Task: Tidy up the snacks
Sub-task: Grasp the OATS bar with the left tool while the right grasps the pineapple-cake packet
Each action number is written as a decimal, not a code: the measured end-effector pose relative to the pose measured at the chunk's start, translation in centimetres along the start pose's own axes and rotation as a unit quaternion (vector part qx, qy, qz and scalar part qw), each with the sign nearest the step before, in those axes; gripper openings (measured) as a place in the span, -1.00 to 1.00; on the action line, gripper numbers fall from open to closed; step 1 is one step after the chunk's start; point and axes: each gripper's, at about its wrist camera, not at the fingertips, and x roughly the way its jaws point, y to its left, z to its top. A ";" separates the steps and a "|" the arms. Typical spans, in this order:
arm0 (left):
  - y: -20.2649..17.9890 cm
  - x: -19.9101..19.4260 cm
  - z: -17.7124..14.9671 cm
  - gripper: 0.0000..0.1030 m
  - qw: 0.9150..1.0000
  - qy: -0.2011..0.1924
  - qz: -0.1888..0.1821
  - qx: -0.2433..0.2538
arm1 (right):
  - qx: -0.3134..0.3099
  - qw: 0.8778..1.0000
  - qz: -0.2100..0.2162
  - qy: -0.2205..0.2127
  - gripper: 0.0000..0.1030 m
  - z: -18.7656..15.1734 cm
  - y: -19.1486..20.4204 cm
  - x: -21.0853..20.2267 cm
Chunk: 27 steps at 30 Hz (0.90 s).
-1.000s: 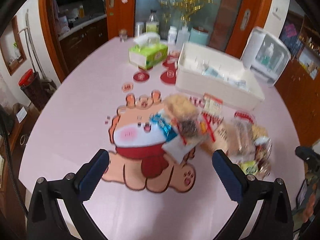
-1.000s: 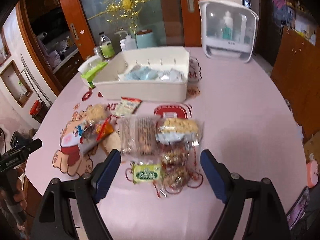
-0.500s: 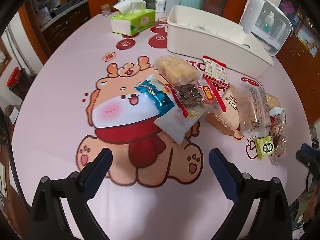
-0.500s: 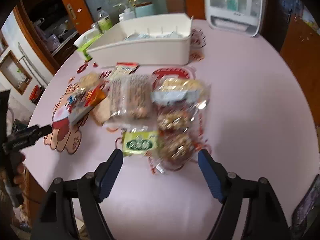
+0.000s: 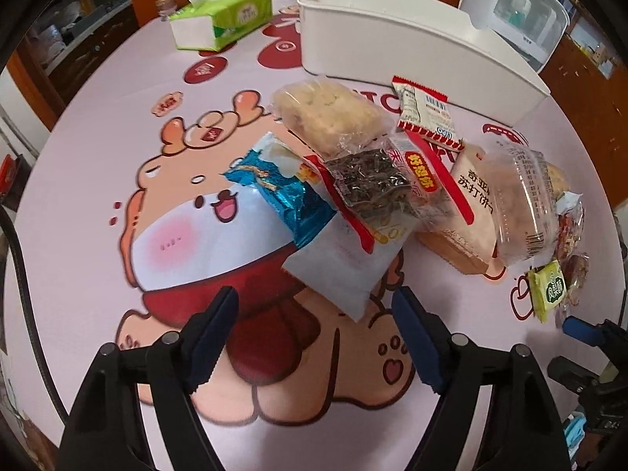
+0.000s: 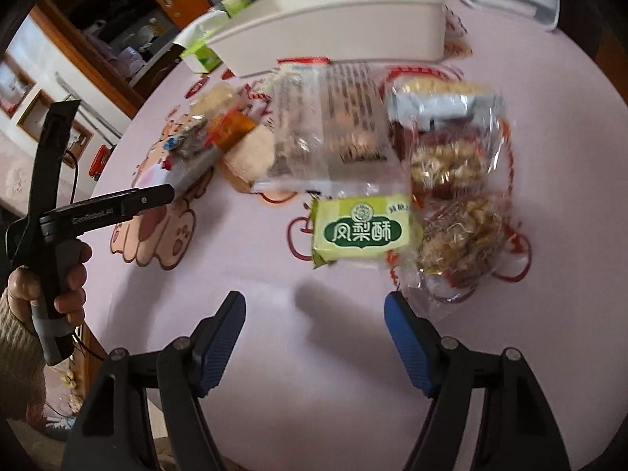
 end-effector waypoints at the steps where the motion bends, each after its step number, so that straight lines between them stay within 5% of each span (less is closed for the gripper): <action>1: 0.0 0.4 0.2 0.54 1.000 0.004 -0.002 0.003 | 0.006 1.000 -0.001 0.002 0.43 0.0 -0.2 0.2; 19: -1.4 4.2 4.6 0.54 0.997 0.020 -0.019 0.072 | 0.007 0.997 -0.065 -0.032 0.44 2.3 -1.3 1.3; 27: -3.6 5.4 7.0 0.54 0.994 0.023 -0.030 0.098 | 0.096 0.995 -0.013 -0.037 0.44 3.2 -3.7 0.6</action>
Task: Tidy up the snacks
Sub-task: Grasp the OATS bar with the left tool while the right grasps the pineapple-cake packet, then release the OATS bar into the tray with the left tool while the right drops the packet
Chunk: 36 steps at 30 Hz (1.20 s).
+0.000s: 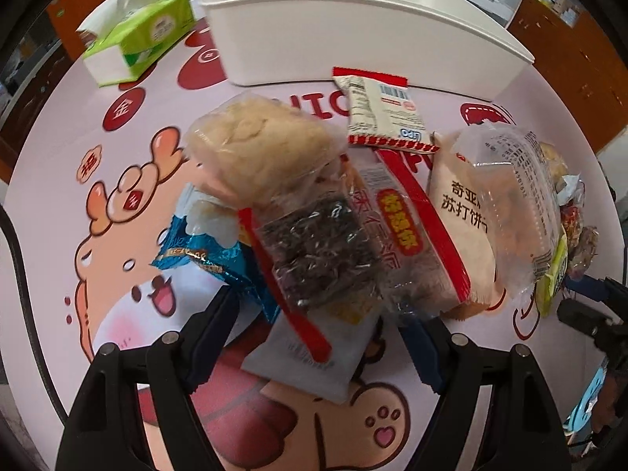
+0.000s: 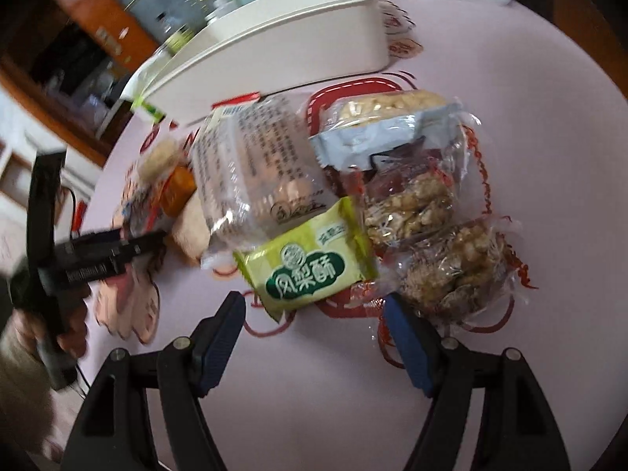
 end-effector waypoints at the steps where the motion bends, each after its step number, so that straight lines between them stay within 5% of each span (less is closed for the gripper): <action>1: -0.3 0.2 0.3 0.54 1.000 -0.001 0.001 0.004 | 0.011 1.000 0.000 0.000 0.44 0.2 -0.1 0.0; 13: -3.2 -0.1 -0.8 0.39 0.999 -0.030 0.029 0.006 | 0.103 0.993 -0.054 0.003 0.60 3.3 0.3 1.4; 16: -4.0 -0.7 -1.4 -0.02 0.999 -0.040 0.026 0.011 | 0.072 0.994 -0.087 0.008 0.59 3.6 1.6 2.2; 19: -4.7 -1.0 -2.0 -0.15 0.999 -0.037 0.023 0.019 | 0.028 0.992 -0.124 0.010 0.39 3.2 2.7 2.6; 22: -4.9 -1.7 -2.9 -0.18 0.999 -0.035 0.011 0.019 | -0.018 0.991 -0.131 0.012 -0.13 2.7 3.8 2.7; 36: -3.5 -6.9 -8.6 -0.26 0.994 -0.019 -0.091 -0.062 | -0.070 0.994 -0.075 0.047 -0.27 0.0 5.5 1.5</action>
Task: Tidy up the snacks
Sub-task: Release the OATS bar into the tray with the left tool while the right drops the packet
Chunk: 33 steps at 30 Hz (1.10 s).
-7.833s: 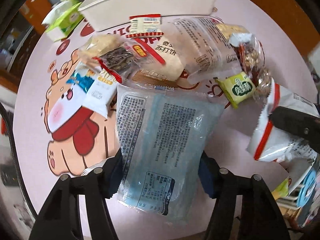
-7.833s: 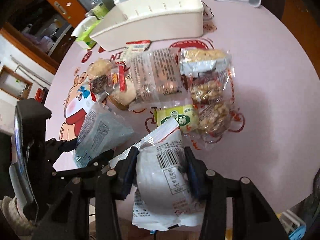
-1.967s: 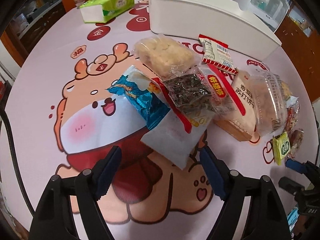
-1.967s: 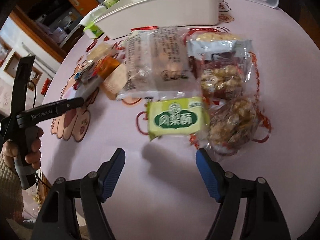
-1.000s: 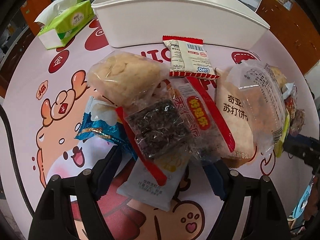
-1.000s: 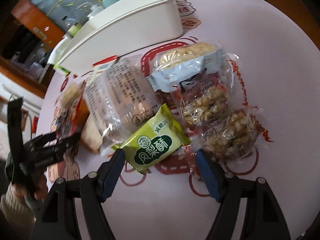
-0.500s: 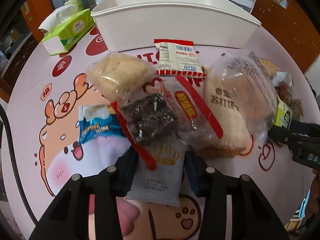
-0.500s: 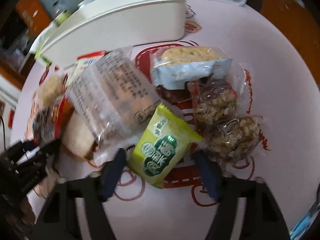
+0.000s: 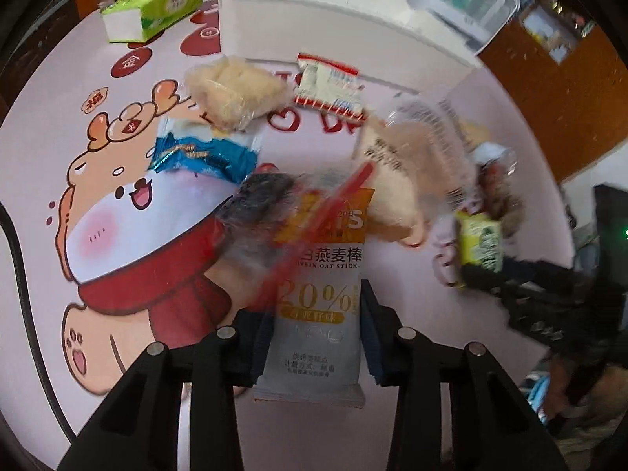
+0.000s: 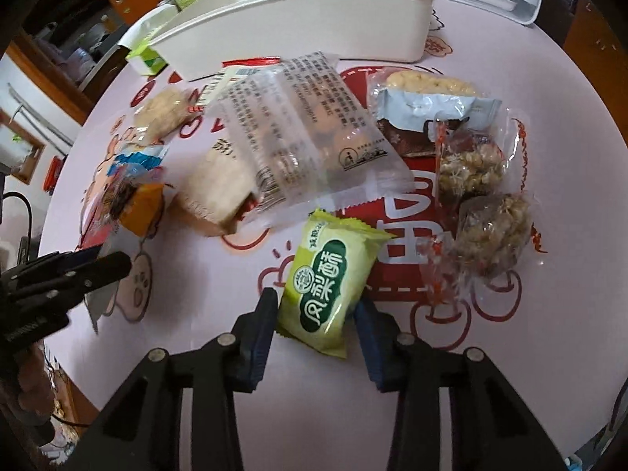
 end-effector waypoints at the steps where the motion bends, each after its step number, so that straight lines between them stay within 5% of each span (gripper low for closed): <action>1: -0.2 -0.5 0.1 -0.26 1.000 -0.007 0.001 0.002 | -0.002 1.000 0.004 0.000 -0.27 0.0 0.0 -0.2; 16: -6.2 -10.3 6.2 -0.26 0.990 -0.134 0.008 0.046 | -0.047 0.992 0.055 -0.105 -0.27 3.3 1.2 -9.4; 25: -7.9 -16.5 12.9 -0.25 0.974 -0.214 0.033 0.064 | -0.082 0.973 0.063 -0.207 -0.27 9.4 1.6 -16.1; 33: -8.1 -18.8 19.3 -0.25 0.963 -0.251 0.069 0.068 | -0.085 0.958 0.025 -0.272 -0.27 14.7 1.7 -19.6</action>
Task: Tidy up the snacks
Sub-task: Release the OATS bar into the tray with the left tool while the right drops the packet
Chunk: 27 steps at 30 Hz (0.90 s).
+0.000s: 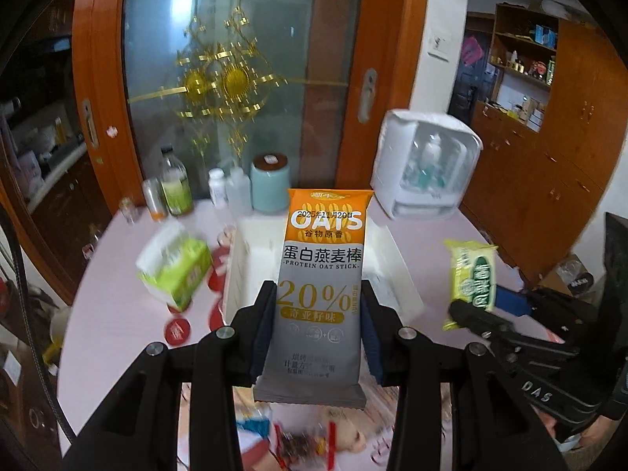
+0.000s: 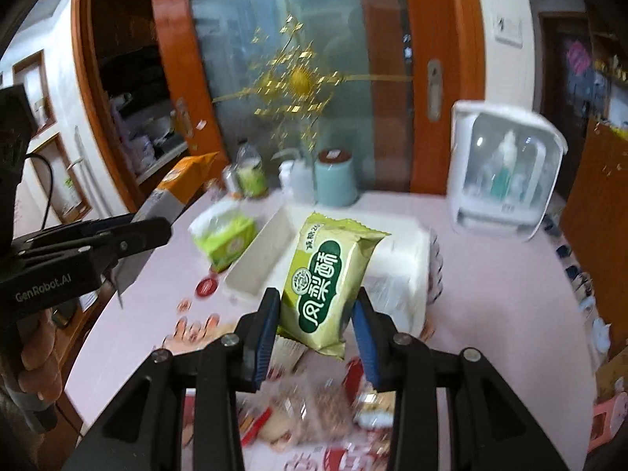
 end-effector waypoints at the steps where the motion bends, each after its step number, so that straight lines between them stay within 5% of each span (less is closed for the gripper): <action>1: 0.1 0.1 0.8 -0.24 1.000 -0.006 0.005 0.000 | 0.002 1.000 -0.007 -0.007 -0.27 0.8 -0.3 0.1; 10: 1.5 4.8 5.8 -0.24 0.999 -0.019 0.031 -0.015 | 0.029 0.997 -0.066 -0.038 -0.27 5.6 -2.2 4.2; 27: 1.2 20.0 3.4 -0.22 0.993 0.100 0.057 0.007 | 0.032 0.991 -0.112 0.064 -0.26 4.0 -4.7 16.1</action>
